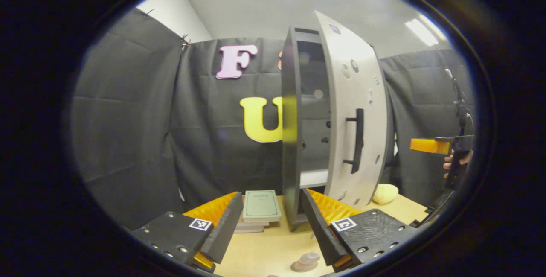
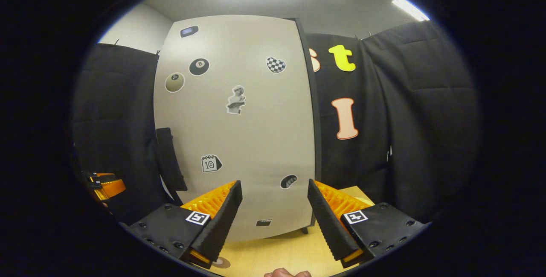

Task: Open the cabinet door with the right hand, grasp the bottle in the cabinet with the left hand and place it on the coaster, then close the cabinet door with the right hand.

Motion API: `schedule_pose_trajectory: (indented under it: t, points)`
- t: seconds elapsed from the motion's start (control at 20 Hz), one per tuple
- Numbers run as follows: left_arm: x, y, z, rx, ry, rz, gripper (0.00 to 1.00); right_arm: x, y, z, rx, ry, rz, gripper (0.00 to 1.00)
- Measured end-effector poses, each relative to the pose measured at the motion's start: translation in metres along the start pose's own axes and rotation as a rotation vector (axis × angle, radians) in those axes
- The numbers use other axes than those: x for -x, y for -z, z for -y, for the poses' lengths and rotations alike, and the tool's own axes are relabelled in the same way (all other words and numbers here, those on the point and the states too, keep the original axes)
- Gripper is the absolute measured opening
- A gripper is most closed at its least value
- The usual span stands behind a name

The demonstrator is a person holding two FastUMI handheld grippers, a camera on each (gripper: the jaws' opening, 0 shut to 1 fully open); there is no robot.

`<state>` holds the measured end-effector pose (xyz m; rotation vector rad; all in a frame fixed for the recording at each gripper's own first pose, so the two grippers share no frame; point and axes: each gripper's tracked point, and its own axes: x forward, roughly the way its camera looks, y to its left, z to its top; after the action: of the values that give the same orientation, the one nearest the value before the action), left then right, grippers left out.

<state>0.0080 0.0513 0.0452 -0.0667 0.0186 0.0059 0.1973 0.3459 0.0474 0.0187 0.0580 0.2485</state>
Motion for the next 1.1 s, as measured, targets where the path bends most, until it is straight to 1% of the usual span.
schedule_pose_trajectory:
  t: [0.1, 0.25, 0.35, 0.45, 0.55, 0.65, 0.7, 0.75, 0.95, 1.1]
  points:
    - [0.003, 0.004, 0.019, 0.006, 0.064, 0.004, 0.84, 0.014, 0.004, 0.004, -0.002, 0.033, 0.000, 0.98]
    - [0.005, 0.017, 0.042, 0.030, 0.128, -0.016, 0.84, 0.044, 0.013, 0.011, -0.014, 0.068, 0.004, 0.98]
    - [0.006, 0.015, 0.054, 0.036, 0.147, -0.011, 0.84, 0.061, 0.016, 0.022, -0.010, 0.091, 0.015, 0.98]
    - [0.008, 0.011, 0.066, 0.017, 0.155, 0.002, 0.84, 0.074, 0.019, 0.035, -0.001, 0.109, 0.026, 0.98]
    - [0.011, 0.007, 0.076, 0.010, 0.146, 0.028, 0.88, 0.085, 0.023, 0.047, 0.001, 0.120, 0.036, 0.98]
    - [0.012, 0.010, 0.088, 0.038, 0.139, 0.033, 0.84, 0.094, 0.031, 0.061, -0.011, 0.124, 0.037, 0.98]
    - [0.012, 0.007, 0.093, 0.051, 0.131, 0.040, 0.86, 0.097, 0.034, 0.070, -0.019, 0.123, 0.036, 0.98]
    - [0.013, 0.005, 0.097, 0.052, 0.115, 0.048, 0.84, 0.099, 0.037, 0.078, -0.023, 0.117, 0.035, 0.98]
    - [0.011, -0.011, 0.110, 0.002, 0.010, 0.104, 0.83, 0.099, 0.044, 0.116, -0.024, 0.076, 0.029, 0.98]
    - [0.017, -0.013, 0.133, 0.016, -0.060, 0.130, 0.84, 0.090, 0.048, 0.141, -0.007, 0.040, 0.026, 0.98]
